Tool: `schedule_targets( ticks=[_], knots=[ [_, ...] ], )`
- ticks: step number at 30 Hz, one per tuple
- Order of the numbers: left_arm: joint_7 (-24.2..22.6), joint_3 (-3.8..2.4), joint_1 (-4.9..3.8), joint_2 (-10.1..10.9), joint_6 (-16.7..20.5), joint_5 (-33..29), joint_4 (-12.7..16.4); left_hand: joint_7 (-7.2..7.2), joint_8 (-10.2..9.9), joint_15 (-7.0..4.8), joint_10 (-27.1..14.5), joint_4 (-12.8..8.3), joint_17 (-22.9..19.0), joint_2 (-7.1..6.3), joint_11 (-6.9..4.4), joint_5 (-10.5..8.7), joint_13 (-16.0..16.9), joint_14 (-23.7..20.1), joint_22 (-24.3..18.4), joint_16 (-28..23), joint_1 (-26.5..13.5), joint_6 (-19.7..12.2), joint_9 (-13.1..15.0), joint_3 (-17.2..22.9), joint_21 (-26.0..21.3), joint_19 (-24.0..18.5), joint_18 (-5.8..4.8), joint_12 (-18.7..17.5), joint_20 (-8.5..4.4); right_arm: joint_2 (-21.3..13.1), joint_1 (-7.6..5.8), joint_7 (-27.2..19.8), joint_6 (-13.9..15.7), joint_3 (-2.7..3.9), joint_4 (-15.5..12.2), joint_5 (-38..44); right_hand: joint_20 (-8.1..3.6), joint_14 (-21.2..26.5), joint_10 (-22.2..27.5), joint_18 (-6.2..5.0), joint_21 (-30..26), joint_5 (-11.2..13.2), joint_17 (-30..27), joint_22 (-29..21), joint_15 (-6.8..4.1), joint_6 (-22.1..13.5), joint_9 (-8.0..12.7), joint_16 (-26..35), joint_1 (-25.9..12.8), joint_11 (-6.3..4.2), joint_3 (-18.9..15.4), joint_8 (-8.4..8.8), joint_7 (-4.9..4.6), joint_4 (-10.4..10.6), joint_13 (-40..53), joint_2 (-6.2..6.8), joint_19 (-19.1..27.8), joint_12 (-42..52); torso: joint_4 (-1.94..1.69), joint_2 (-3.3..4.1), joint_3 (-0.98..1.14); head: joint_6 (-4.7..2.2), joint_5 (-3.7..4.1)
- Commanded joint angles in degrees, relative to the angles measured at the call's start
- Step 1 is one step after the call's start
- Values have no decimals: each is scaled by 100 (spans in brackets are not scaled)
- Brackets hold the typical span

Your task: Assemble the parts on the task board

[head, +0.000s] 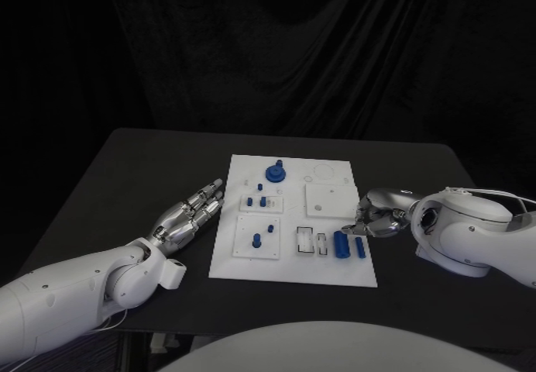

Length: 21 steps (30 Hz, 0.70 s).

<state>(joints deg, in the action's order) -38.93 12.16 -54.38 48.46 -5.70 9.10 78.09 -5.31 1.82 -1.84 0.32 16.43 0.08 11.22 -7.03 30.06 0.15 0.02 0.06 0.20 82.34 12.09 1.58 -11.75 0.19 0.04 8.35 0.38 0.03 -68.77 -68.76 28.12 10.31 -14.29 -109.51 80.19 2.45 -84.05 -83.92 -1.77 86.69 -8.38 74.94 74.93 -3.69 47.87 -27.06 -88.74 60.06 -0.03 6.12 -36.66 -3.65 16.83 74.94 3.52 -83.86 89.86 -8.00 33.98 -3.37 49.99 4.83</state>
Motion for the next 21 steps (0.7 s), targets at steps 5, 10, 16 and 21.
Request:
schedule_targets(
  ticks=[5,10,16,21],
  knots=[
    [-613,-5,7,-1,-69,-29,27,112,-22,-35,1,-61,-8,-9,115,108,-5,-2,-6,-20,160,58,5,59,-19,-4,-116,-28,93,62,152,592,-355,1,-12,537,-36,-551,-608,87,-21,30,1314,1391,-40,-75,-58,-34,-202,-39,82,-78,4,11,1506,43,-492,14,-12,-1,-1,1,42],
    [-599,-5,9,3,-92,-29,22,189,-15,-10,2,-87,-8,-14,189,139,-5,-2,-6,-20,210,107,11,90,-19,-4,-122,-28,113,134,255,588,-298,1,45,556,-38,-542,-608,77,-58,210,1275,1376,-46,-84,-120,-15,-423,-43,180,-134,13,12,1506,75,-473,14,-5,2,-2,1,33],
    [-566,-5,14,-5,-140,-29,14,253,-11,32,3,-137,-8,-10,253,175,-4,-2,-6,-20,276,142,15,146,-19,-4,-135,-27,141,224,335,497,-103,1,113,562,-45,-544,-608,76,-52,390,1281,1376,-56,-27,-171,-17,-566,-62,241,-197,34,8,1506,47,-470,14,-29,7,1,1,57],
    [-530,-5,18,-18,-178,-29,-1,286,-9,68,8,-173,-8,-8,286,198,-3,-2,-6,-20,311,160,17,186,-19,-4,-148,-26,163,297,357,437,-18,1,150,564,-56,-543,-608,74,-58,527,1277,1373,-71,19,-213,-15,-658,-80,254,-247,55,8,1506,29,-465,14,-3,10,1,1,32]
  ],
)
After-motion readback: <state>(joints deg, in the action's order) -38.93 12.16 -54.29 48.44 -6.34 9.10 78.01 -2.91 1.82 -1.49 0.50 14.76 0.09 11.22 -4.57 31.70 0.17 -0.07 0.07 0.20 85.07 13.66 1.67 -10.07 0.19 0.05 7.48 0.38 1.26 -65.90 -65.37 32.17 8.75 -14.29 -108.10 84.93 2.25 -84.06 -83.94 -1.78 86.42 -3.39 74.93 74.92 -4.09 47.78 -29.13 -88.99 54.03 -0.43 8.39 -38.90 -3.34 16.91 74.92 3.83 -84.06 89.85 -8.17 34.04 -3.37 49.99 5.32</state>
